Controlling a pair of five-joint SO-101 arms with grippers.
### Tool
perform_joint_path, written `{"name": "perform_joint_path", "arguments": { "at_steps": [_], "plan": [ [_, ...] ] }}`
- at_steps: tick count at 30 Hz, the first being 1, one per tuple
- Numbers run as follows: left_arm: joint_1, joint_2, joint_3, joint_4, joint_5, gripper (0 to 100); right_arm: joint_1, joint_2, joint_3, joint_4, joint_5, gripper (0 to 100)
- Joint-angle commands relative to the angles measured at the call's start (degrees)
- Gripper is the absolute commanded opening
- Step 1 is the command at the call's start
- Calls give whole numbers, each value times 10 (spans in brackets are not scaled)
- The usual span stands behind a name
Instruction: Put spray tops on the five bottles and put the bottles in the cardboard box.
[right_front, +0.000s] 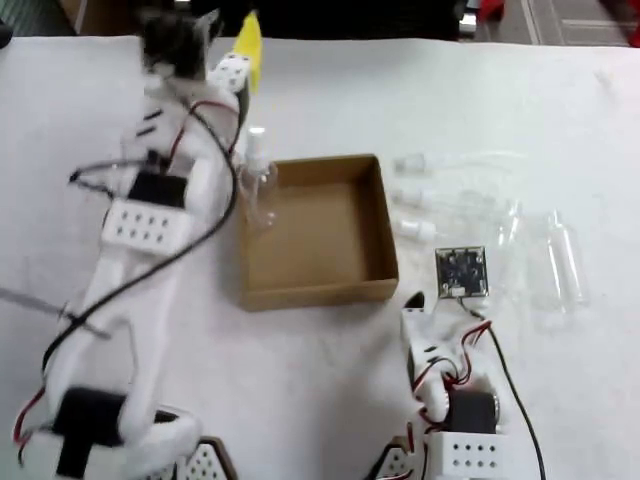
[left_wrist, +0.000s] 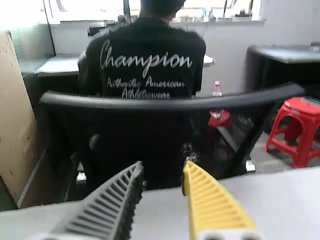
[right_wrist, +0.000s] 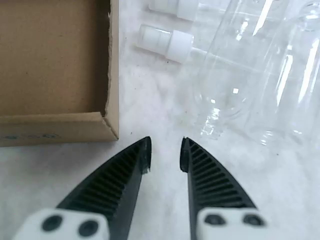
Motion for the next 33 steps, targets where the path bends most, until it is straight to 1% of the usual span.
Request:
{"name": "perform_joint_path", "arguments": {
  "at_steps": [1, 4, 5, 7, 9, 14, 23, 33],
  "plan": [
    [-7, 37, -106, 104, 9, 114, -4, -6, 6, -8, 6, 91],
    [-7, 39, -118, 143, 6, 24, -4, -6, 6, -8, 6, 91],
    [-7, 39, -118, 148, 5, 17, -4, -6, 6, -8, 6, 91],
    [-6, 43, -117, 149, 5, 35, -4, -6, 6, -8, 6, 91],
    [-5, 44, -114, 149, 5, 20, -4, -6, 6, -8, 6, 91],
    [7, 43, -67, 145, 6, 21, -4, -6, 6, -8, 6, 91],
    [8, 39, -16, 153, 6, 21, -4, -6, 6, -8, 6, 91],
    [32, 42, -5, 157, 6, 21, -4, -6, 6, -8, 6, 91]
  ]
}}
